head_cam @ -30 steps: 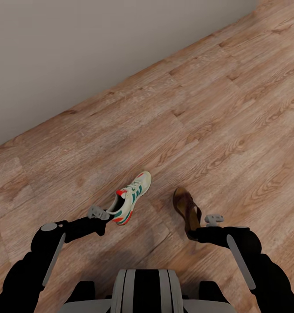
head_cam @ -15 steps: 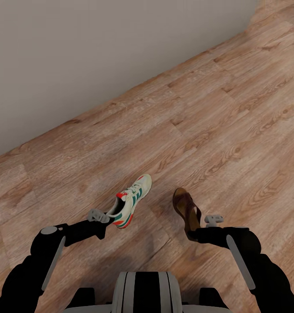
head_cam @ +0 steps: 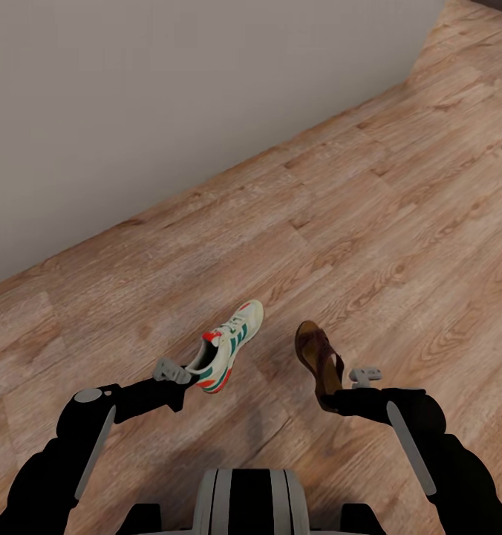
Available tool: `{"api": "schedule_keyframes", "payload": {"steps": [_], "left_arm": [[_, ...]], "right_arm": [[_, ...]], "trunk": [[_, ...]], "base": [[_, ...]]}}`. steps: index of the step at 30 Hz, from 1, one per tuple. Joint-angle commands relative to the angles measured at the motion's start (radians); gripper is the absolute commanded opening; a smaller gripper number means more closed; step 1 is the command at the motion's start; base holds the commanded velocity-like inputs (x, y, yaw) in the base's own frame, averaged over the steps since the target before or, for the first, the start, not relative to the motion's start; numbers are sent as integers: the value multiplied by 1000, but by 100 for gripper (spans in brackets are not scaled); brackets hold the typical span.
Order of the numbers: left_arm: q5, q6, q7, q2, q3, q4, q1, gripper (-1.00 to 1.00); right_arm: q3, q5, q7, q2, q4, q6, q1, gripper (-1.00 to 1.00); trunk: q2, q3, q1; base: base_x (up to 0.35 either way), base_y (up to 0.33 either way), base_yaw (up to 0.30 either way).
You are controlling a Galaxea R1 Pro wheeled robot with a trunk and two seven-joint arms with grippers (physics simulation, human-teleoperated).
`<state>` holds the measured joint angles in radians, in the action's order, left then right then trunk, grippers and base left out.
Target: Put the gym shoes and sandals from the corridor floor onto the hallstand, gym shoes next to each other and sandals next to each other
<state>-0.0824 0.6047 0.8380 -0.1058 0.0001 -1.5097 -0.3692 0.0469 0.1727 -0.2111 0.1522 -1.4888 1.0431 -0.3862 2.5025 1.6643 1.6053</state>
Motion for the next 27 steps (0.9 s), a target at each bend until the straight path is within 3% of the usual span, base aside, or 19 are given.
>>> {"api": "schedule_keyframes", "payload": {"steps": [1,12,27], "left_arm": [[-10,3,7,-1,1,-1,0,-100],[-14,3,7,-2,6,-3,0,-100],[-14,3,7,-2,6,-1,0,-100]], "right_arm": [[0,5,2,1,-1,4,0,-100],[-1,4,4,1,2,4,0,-100],[4,1,5,0,1,4,0,-100]], "trunk": [[0,-3,-1],[-5,-46,-7],[-110,-93,-64]], "base": [[0,0,0],[0,0,0],[0,0,0]]}}
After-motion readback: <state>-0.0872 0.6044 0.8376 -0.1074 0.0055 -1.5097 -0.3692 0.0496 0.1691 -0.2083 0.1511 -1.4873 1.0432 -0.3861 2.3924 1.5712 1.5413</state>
